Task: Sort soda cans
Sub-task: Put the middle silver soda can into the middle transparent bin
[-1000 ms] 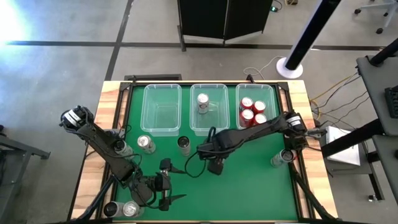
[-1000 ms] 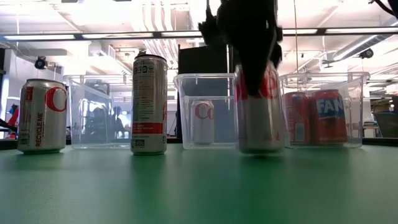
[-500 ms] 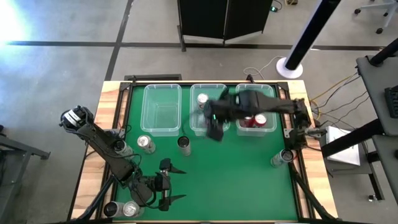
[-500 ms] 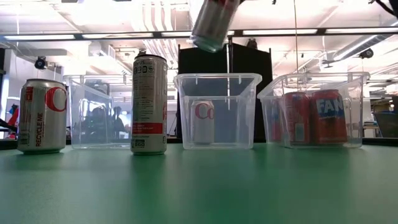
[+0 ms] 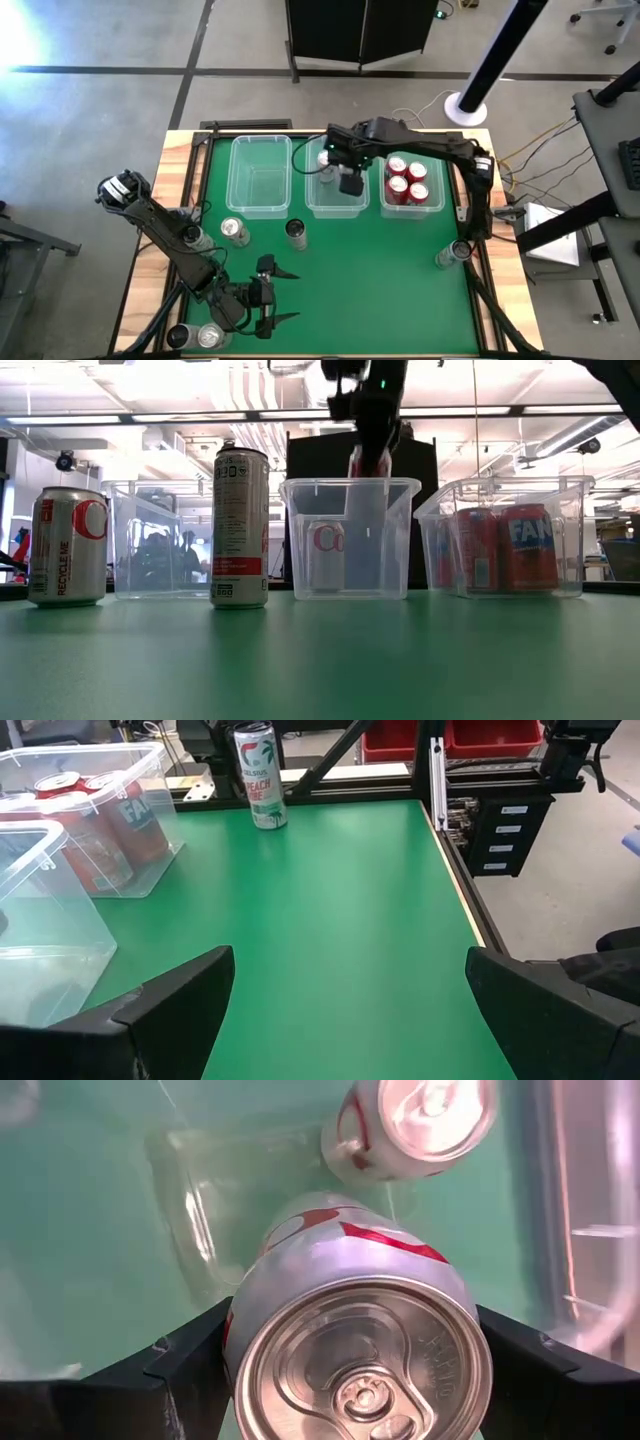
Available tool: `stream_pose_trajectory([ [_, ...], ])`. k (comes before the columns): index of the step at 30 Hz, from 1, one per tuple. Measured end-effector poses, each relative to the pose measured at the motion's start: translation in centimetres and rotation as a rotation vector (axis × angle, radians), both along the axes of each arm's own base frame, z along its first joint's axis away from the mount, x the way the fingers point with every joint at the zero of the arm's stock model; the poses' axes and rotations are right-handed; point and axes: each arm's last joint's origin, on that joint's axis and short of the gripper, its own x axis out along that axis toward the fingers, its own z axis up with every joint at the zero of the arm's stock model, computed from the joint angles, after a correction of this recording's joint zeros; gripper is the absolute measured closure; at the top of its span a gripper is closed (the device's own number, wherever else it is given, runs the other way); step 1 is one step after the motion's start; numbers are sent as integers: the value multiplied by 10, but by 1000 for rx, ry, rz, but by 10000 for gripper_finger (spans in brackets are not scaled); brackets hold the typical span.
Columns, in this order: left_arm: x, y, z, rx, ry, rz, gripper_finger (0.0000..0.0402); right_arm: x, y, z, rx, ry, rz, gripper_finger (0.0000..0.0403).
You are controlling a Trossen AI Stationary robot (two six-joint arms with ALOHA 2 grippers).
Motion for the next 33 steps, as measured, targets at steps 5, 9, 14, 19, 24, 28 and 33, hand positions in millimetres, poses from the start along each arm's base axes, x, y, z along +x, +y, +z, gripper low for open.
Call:
stream_pose_trajectory([
  [5,0,0,0,2,0,1,19,2,-5,-29,-8,10,34,98],
  [9,1,1,0,13,0,1,19,3,-8,-41,-23,-4,54,99],
  [14,3,4,0,15,-2,16,19,5,-13,-47,-70,-10,78,99],
  [19,4,5,0,13,-2,21,19,2,-15,-54,-64,7,72,98],
  [24,4,5,0,11,-2,21,19,3,-16,-55,-73,-11,77,97],
  [28,4,5,0,10,-2,22,19,5,-18,-55,-81,-35,76,97],
  [33,5,4,4,-2,-11,23,19,6,-24,-61,-80,-24,66,97],
])
